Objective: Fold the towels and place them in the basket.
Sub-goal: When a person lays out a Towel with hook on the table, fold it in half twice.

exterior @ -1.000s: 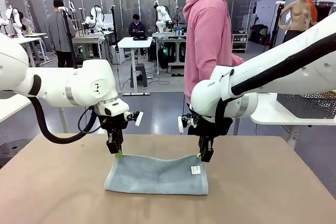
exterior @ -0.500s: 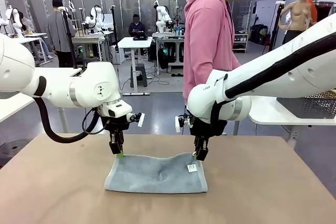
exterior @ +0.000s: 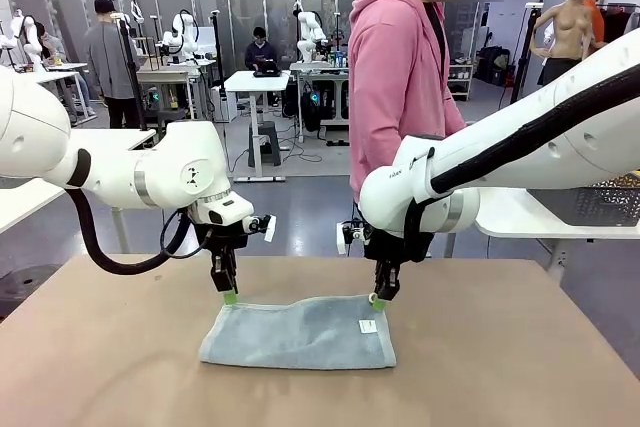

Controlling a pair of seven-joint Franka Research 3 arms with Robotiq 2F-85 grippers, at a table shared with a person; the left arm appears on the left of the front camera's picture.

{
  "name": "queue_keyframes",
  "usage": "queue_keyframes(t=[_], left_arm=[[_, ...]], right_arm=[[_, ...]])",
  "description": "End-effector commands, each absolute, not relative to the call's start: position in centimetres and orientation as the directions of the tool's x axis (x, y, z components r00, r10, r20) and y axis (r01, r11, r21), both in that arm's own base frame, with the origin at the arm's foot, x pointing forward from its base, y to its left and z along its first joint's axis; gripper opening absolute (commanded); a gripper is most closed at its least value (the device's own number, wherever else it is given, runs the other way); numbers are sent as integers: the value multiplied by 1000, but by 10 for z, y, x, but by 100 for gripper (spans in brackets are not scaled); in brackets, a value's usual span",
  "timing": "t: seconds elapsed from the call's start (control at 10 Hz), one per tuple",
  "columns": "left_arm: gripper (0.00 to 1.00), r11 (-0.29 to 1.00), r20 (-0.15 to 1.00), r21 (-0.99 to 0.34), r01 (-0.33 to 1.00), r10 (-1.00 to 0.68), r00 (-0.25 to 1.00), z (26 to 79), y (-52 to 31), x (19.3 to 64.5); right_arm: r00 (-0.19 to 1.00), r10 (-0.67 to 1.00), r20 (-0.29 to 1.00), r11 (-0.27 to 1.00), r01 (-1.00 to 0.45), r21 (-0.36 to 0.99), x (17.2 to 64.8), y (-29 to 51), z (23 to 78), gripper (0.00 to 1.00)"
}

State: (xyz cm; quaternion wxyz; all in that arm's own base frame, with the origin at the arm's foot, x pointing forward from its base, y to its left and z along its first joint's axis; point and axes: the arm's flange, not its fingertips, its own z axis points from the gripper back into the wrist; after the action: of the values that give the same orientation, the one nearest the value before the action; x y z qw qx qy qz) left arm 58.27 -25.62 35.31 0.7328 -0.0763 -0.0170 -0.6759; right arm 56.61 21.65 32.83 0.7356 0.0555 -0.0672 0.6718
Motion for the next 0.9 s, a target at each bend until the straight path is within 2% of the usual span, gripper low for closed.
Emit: queue_keyframes(t=[0.0,0.1,0.2,0.3,0.4,0.5,0.6,0.7,0.8], left_arm=[[100,89,159,-54,995,-982,97,358,-256,583],[100,91,161,-48,995,-982,97,362,-255,580],[100,101,164,-42,994,-981,106,365,-254,577],[89,114,173,-38,993,-978,119,366,-253,573],[98,133,181,-45,990,-974,139,366,-253,569],[100,152,205,-75,986,-965,164,367,-253,563],[100,97,152,-49,994,-983,104,367,-257,583],[100,97,152,-49,994,-983,104,367,-257,583],[100,97,152,-49,994,-983,104,367,-257,583]], right_arm=[[118,982,151,124,-992,-35,565,221,330,78],[123,981,152,129,-991,-35,564,222,332,100],[129,979,156,137,-990,-41,563,221,335,100],[130,978,163,140,-989,-47,560,220,340,100],[145,974,176,155,-987,-45,557,217,344,87],[167,959,227,179,-983,-33,552,214,349,97],[178,954,243,185,-983,-8,543,212,356,100],[132,975,181,139,-990,-32,563,220,345,100],[132,975,181,139,-990,-32,563,220,345,100]])
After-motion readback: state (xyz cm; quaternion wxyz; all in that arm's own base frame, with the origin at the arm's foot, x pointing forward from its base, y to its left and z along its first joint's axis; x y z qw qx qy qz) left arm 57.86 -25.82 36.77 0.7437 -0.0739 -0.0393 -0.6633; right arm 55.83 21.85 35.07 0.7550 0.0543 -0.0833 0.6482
